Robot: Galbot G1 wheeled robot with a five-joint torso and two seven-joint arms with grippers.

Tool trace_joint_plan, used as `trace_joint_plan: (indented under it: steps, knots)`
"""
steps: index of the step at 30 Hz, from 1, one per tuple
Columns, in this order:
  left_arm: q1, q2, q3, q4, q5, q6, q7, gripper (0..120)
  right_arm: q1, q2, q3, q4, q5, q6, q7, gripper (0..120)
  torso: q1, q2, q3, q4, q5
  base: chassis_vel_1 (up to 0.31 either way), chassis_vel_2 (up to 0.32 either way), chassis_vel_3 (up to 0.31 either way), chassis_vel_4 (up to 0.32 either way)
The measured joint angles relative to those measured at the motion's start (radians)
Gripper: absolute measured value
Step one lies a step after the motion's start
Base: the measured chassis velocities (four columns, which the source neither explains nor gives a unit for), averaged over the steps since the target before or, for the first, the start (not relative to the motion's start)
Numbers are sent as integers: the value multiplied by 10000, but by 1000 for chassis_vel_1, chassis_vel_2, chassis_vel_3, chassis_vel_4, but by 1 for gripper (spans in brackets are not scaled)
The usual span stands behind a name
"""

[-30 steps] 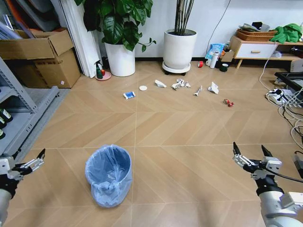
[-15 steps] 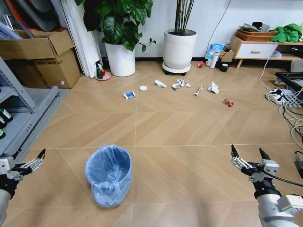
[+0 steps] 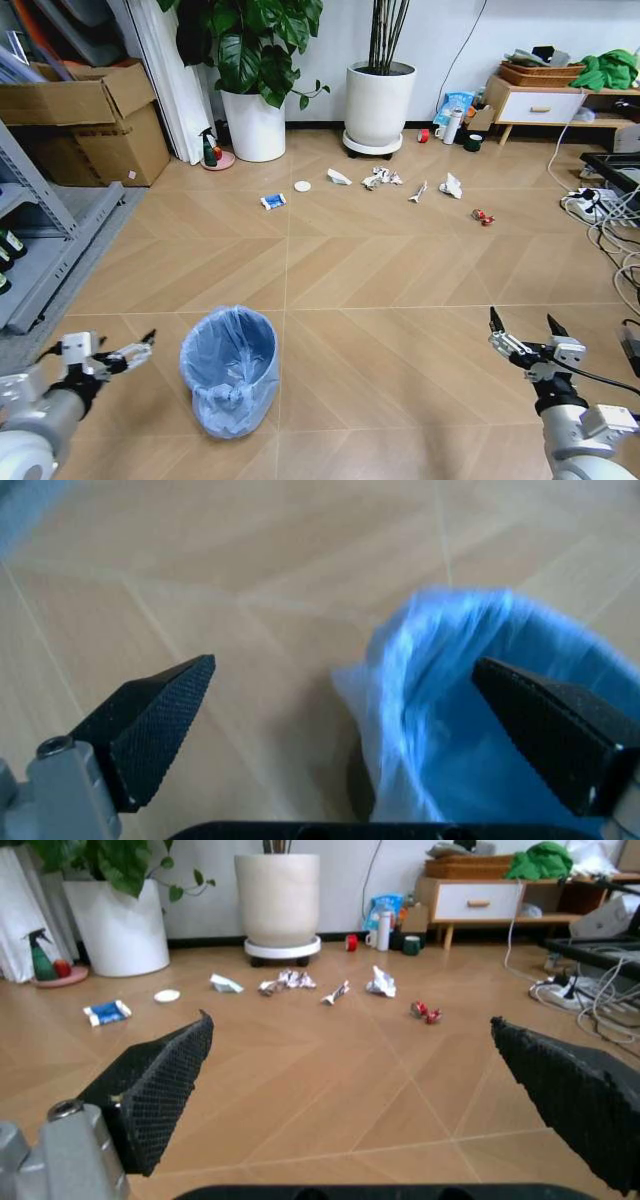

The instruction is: Pick up the trash bin and place the garbage on the floor into it.

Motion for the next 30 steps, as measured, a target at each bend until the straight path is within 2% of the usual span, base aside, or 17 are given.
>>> trace_joint_plan:
  steps: [9, 17, 23, 30]
  knots:
    - [-597, 664, 868, 812, -1223, 346, -809, 100, 53, 153, -192, -315, -143, -44, 20, 100, 0, 0, 0, 0, -1, 0, 0, 0, 0]
    - [-1164, 1108, 1447, 1199, -1952, 475, -922, 100, -93, 347, -92, -312, -250, -44, 27, 100, 0, 0, 0, 0, -2, 0, 0, 0, 0]
    - [-1426, 1251, 1823, 1401, -2046, 525, -917, 100, -157, 467, -54, -300, -313, -41, 30, 100, 0, 0, 0, 0, -3, 0, 0, 0, 0]
    - [-1961, 1120, 2591, 1805, -1937, 489, -767, 91, -250, 642, -34, -286, -455, -22, 38, 100, 0, 0, 0, 0, -3, 0, 0, 0, 0]
